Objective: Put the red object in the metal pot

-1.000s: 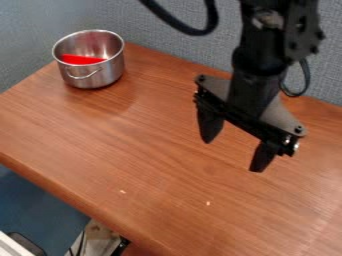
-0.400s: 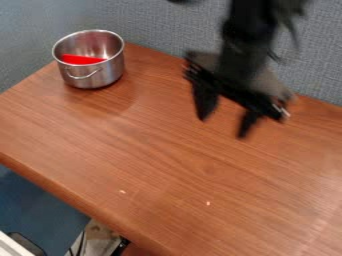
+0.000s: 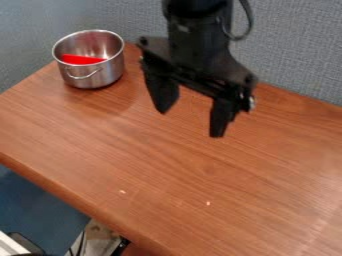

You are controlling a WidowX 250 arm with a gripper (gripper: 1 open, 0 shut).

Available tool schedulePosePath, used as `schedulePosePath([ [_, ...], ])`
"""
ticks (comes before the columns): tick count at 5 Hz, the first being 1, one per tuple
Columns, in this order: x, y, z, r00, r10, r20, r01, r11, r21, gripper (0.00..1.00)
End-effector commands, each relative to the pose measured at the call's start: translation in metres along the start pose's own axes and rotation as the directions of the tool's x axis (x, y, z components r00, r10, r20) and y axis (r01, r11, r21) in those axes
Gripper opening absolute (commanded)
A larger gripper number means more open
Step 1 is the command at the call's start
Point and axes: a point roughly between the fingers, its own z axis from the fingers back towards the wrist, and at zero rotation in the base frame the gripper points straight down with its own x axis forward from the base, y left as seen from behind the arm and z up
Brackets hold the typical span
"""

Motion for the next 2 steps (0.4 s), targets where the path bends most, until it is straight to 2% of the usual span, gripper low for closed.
schedulePosePath([
  [1,-0.0007,-0.011,-0.0147,0.989,-0.143,0.018,0.143,0.99,0.021,1.0],
  [2,-0.0031,-0.0084,-0.0185,0.987,-0.161,0.004,0.161,0.986,0.042,1.0],
])
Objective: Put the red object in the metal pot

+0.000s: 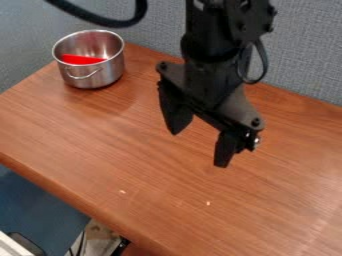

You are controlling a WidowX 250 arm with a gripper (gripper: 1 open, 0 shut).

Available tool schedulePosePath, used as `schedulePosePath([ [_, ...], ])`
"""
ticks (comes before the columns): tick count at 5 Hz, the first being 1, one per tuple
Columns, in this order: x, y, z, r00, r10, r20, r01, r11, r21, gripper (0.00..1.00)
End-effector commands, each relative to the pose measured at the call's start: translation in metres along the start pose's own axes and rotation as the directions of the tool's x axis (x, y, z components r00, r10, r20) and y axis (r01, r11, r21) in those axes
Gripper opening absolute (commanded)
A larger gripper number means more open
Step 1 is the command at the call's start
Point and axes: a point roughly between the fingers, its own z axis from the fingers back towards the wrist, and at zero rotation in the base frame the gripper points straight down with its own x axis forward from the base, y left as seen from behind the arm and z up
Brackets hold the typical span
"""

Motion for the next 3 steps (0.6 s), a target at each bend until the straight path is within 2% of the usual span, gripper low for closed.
schedulePosePath([
  [1,0.002,0.001,0.006,1.0,-0.011,-0.011,0.012,0.999,0.034,1.0],
  [2,-0.002,0.004,0.009,1.0,0.006,-0.025,-0.005,0.998,0.064,1.0],
  [3,0.021,-0.018,-0.003,0.999,-0.039,-0.019,0.04,0.996,0.076,1.0],
])
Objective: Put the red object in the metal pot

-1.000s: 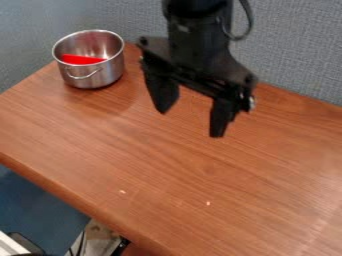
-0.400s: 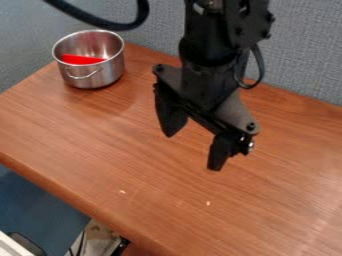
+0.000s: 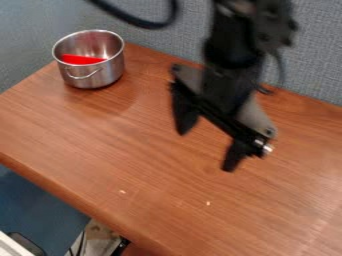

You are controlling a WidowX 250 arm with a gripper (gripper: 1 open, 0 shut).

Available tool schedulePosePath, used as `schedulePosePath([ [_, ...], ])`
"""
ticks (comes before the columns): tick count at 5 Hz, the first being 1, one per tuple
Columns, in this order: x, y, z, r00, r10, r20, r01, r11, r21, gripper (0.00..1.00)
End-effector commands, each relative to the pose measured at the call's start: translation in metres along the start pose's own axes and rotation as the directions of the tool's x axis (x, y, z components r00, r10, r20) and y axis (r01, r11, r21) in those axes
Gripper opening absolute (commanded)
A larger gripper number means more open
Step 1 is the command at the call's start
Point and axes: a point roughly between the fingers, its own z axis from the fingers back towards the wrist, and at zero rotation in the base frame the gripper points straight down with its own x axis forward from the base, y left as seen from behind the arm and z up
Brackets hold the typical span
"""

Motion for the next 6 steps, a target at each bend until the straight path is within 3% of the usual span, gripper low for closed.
schedulePosePath([
  [1,0.03,-0.021,-0.003,0.999,-0.017,0.049,0.017,1.0,0.007,1.0],
  [2,0.035,-0.014,0.005,0.996,0.027,0.086,-0.026,1.0,-0.014,1.0],
  [3,0.039,-0.01,0.015,0.99,0.071,0.123,-0.072,0.997,0.003,1.0],
  [4,0.037,-0.013,0.021,0.987,0.04,0.158,-0.043,0.999,0.014,1.0],
  [6,0.052,-0.015,-0.005,0.985,-0.06,0.165,0.053,0.997,0.048,1.0],
])
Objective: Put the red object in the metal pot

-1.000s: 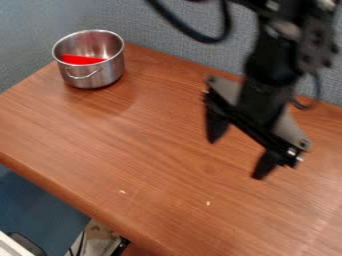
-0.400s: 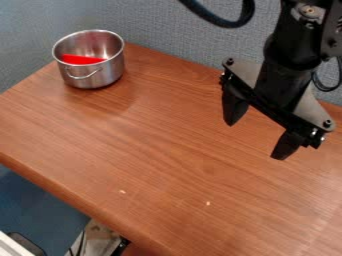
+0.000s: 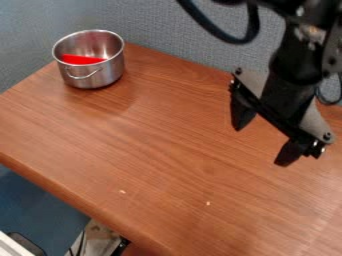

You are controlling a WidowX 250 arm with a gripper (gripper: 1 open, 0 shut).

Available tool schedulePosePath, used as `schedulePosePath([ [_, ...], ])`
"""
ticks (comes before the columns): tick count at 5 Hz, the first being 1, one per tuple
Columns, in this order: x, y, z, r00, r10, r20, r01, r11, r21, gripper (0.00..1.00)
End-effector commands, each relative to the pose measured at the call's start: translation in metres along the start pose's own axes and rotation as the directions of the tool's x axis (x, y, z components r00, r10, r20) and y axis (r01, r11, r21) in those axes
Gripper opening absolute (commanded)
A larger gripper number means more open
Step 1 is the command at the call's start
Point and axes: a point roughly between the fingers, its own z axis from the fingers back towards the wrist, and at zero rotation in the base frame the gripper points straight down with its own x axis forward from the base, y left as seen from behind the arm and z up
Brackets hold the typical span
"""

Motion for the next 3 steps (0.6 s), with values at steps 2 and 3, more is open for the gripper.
schedulePosePath([
  [2,0.021,0.002,-0.037,0.999,-0.018,0.043,0.016,0.999,0.037,1.0],
  [3,0.034,0.018,-0.03,0.998,0.034,0.056,-0.033,0.999,-0.008,1.0],
])
